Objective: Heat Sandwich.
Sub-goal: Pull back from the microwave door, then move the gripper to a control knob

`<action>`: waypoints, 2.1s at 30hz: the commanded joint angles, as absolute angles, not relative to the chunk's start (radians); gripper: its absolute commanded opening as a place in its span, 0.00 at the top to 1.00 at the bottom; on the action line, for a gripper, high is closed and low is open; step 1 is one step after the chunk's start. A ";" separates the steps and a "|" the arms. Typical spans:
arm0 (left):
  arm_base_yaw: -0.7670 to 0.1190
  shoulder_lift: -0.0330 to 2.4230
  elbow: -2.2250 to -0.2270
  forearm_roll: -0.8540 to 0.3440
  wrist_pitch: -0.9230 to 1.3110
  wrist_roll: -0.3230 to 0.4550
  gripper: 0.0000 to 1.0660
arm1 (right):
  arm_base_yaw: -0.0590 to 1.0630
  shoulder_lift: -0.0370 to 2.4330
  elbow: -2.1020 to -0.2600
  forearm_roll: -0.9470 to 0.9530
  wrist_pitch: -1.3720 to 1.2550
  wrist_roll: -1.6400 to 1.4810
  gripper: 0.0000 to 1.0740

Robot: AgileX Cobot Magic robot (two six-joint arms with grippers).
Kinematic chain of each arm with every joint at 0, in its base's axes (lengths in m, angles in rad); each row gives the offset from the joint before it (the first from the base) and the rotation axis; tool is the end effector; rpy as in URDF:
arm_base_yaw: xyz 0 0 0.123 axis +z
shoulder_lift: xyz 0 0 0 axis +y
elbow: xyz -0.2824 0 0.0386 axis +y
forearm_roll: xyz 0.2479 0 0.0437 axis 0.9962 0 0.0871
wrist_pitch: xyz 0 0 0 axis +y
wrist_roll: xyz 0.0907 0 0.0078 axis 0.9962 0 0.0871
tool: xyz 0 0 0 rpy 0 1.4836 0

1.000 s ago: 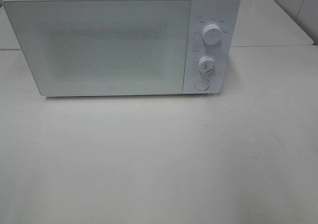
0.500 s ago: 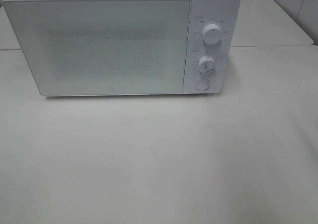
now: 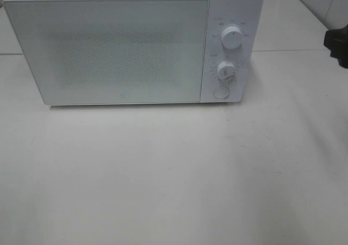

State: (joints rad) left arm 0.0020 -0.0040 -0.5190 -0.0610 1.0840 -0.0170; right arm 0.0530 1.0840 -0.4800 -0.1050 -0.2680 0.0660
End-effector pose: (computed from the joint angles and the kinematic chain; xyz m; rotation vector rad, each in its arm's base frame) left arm -0.0087 -0.0049 0.2806 -0.0149 2.0440 -0.0823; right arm 0.2186 0.0141 0.2632 -0.1000 1.8183 0.0378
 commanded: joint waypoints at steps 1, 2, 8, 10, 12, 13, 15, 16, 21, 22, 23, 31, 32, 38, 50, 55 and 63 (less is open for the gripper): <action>0.006 -0.021 -0.516 -0.059 1.069 -0.019 0.08 | 0.048 1.140 -0.449 -0.108 -0.429 0.065 0.30; 0.006 -0.021 -0.516 -0.059 1.069 -0.019 0.08 | 0.048 1.157 -0.437 -0.103 -0.472 0.060 0.30; 0.006 -0.021 -0.516 -0.059 1.069 -0.019 0.08 | 0.068 1.225 -0.376 -0.009 -0.613 0.009 0.30; 0.006 -0.021 -0.516 -0.059 1.069 -0.019 0.08 | 0.121 1.252 -0.344 0.080 -0.682 -0.085 0.30; 0.006 -0.021 -0.516 -0.059 1.069 -0.019 0.08 | 0.138 1.261 -0.337 0.110 -0.702 -0.117 0.30; 0.006 -0.021 -0.516 -0.059 1.069 -0.019 0.08 | 0.160 1.274 -0.328 0.140 -0.731 -0.146 0.30; 0.006 -0.021 -0.516 -0.059 1.069 -0.019 0.08 | 0.225 1.309 -0.312 0.219 -0.796 -0.192 0.30; 0.006 -0.021 -0.516 -0.059 1.069 -0.019 0.08 | 0.248 1.319 -0.310 0.243 -0.815 -0.204 0.30; 0.006 -0.021 -0.516 -0.059 1.069 -0.019 0.08 | 0.343 1.375 -0.306 0.324 -0.924 -0.251 0.30; 0.006 -0.021 -0.516 -0.059 1.069 -0.019 0.08 | 0.343 1.375 -0.306 0.324 -0.924 -0.251 0.30; 0.006 -0.021 -0.516 -0.059 1.069 -0.019 0.08 | 0.379 1.398 -0.306 0.364 -0.966 -0.265 0.30; 0.006 -0.021 -0.516 -0.059 1.069 -0.019 0.08 | 0.514 1.479 -0.306 0.551 -1.065 -0.284 0.30; 0.006 -0.021 -0.516 -0.059 1.069 -0.019 0.08 | 0.551 1.506 -0.306 0.592 -1.103 -0.284 0.30; 0.006 -0.021 -0.516 -0.059 1.069 -0.019 0.08 | 0.650 1.586 -0.308 0.660 -1.184 -0.283 0.30; 0.006 -0.021 -0.516 -0.059 1.069 -0.019 0.08 | 0.794 1.707 -0.339 0.863 -1.237 -0.280 0.30; 0.006 -0.021 -0.516 -0.059 1.069 -0.019 0.08 | 0.805 1.724 -0.365 0.867 -1.230 -0.280 0.30; 0.006 -0.021 -0.516 -0.059 1.069 -0.019 0.08 | 0.805 1.724 -0.366 0.865 -1.283 -0.275 0.30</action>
